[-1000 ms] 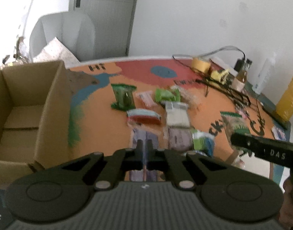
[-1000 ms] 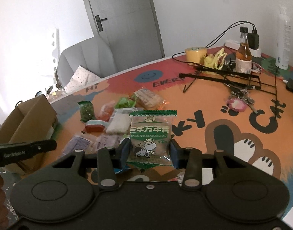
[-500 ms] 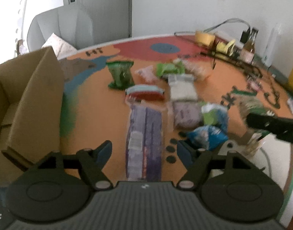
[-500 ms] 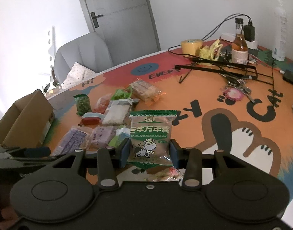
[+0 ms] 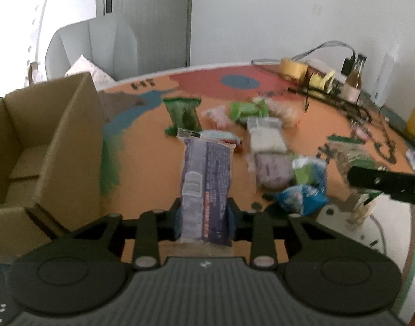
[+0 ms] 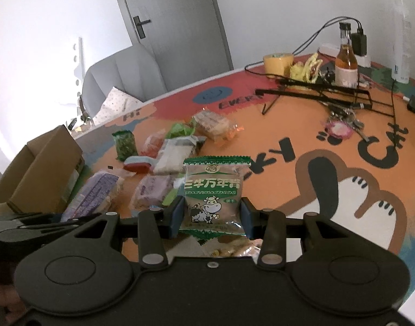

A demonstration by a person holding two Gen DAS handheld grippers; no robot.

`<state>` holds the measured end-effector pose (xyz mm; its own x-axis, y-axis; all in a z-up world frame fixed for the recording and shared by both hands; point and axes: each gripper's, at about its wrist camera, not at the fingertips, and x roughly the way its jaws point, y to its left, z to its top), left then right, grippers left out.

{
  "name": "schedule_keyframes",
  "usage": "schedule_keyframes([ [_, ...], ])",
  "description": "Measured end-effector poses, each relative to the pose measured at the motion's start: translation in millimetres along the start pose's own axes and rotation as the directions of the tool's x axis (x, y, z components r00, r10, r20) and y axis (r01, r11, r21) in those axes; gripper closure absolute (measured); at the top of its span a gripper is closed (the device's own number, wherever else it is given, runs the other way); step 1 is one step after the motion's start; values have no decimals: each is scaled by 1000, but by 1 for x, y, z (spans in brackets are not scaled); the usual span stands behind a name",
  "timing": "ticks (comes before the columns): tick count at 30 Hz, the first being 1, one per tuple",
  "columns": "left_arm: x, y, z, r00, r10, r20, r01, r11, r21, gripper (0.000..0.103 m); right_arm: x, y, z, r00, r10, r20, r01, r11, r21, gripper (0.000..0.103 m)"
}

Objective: Organize snacks
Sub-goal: 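Carry the purple bar and green pack to the cardboard box with both grippers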

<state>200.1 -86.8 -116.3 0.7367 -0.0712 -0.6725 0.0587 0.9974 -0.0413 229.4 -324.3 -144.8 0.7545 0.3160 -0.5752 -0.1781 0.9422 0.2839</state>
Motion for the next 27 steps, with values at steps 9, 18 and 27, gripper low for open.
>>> schedule_keyframes([
  [9,-42,11,21,996,9,87,-8,1000,-7,72,-3,22,11,998,52,35,-51,998,-24,61],
  [18,-68,31,31,990,44,137,-40,999,-34,72,-5,56,23,991,119,62,-115,991,-65,61],
  [27,-97,59,41,979,89,183,-77,994,-71,72,-6,92,32,979,188,77,-178,977,-116,61],
])
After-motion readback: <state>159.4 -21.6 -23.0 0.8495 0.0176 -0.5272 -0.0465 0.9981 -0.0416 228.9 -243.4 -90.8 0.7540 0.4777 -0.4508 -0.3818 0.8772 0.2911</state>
